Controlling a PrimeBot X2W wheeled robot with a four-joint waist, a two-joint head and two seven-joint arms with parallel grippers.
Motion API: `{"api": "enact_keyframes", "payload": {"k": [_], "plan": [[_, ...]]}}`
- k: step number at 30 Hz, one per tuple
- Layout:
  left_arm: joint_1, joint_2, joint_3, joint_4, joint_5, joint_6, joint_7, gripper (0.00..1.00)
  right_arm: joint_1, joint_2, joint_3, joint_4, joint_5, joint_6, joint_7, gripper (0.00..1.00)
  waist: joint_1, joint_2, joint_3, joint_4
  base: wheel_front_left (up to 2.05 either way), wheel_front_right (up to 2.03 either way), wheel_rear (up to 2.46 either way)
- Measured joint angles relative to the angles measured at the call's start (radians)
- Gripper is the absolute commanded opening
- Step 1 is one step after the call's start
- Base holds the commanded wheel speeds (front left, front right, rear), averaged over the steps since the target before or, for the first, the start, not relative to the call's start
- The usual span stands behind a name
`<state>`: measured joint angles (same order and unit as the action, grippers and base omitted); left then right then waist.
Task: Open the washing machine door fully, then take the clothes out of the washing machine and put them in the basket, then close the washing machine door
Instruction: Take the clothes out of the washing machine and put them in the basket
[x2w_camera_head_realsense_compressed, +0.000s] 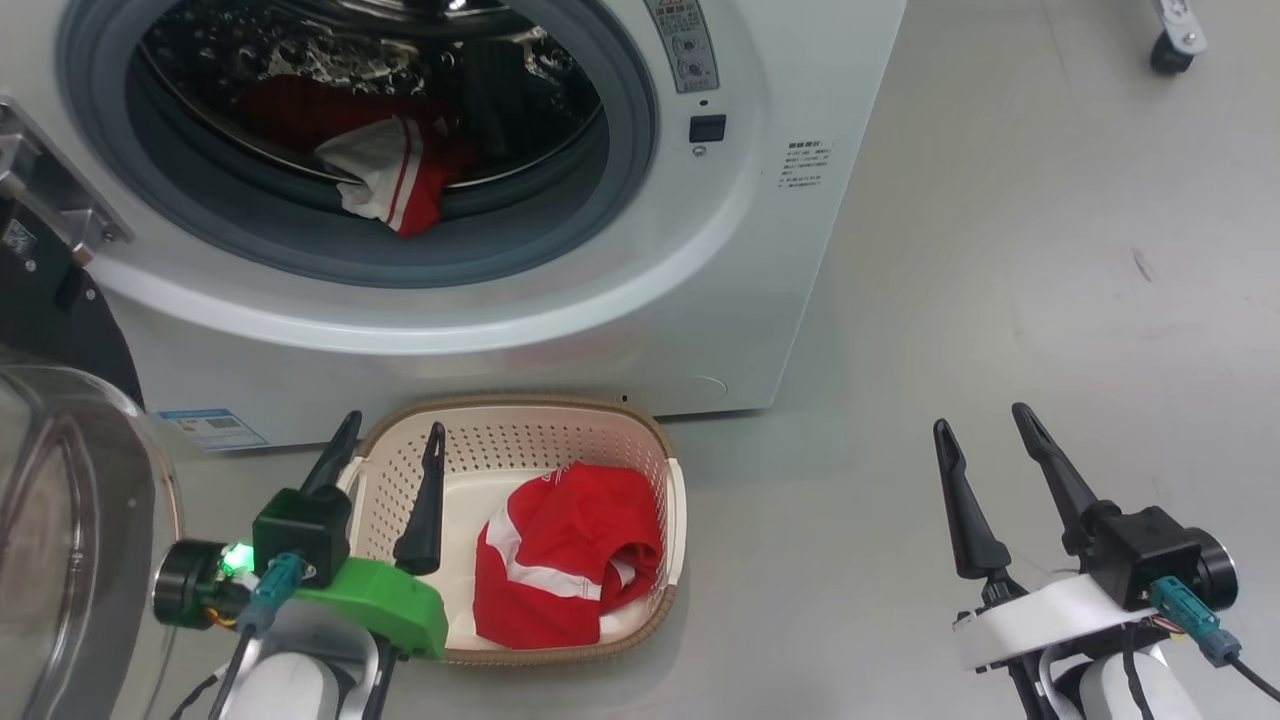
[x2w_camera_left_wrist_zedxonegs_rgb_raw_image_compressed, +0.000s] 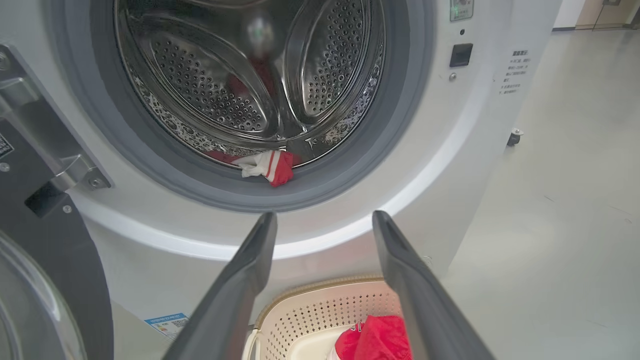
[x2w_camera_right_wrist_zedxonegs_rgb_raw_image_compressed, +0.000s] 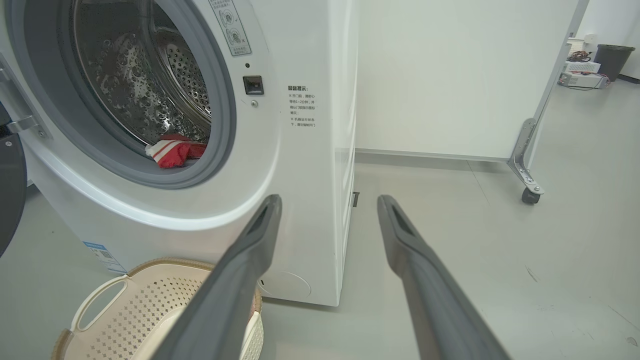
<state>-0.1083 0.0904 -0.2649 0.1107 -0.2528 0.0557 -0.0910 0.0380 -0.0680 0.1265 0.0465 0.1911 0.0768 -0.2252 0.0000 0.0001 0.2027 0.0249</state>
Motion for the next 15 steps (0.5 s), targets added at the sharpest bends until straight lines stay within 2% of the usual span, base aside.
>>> {"api": "enact_keyframes", "payload": {"k": [9,15], "plan": [[-0.153,0.003,0.01,0.088,-0.001,-0.014,0.08,1.0,-0.061,0.002,0.022,-0.023,0.0,0.001,0.0,1.0,0.0001,0.0,0.113,-0.035,0.0,0.0,0.0],[-0.268,0.039,0.044,0.15,-0.01,-0.017,0.156,1.0,-0.109,0.008,0.037,-0.03,0.013,0.001,0.0,1.0,0.0002,0.0,0.192,-0.076,0.0,0.0,0.0]]}}
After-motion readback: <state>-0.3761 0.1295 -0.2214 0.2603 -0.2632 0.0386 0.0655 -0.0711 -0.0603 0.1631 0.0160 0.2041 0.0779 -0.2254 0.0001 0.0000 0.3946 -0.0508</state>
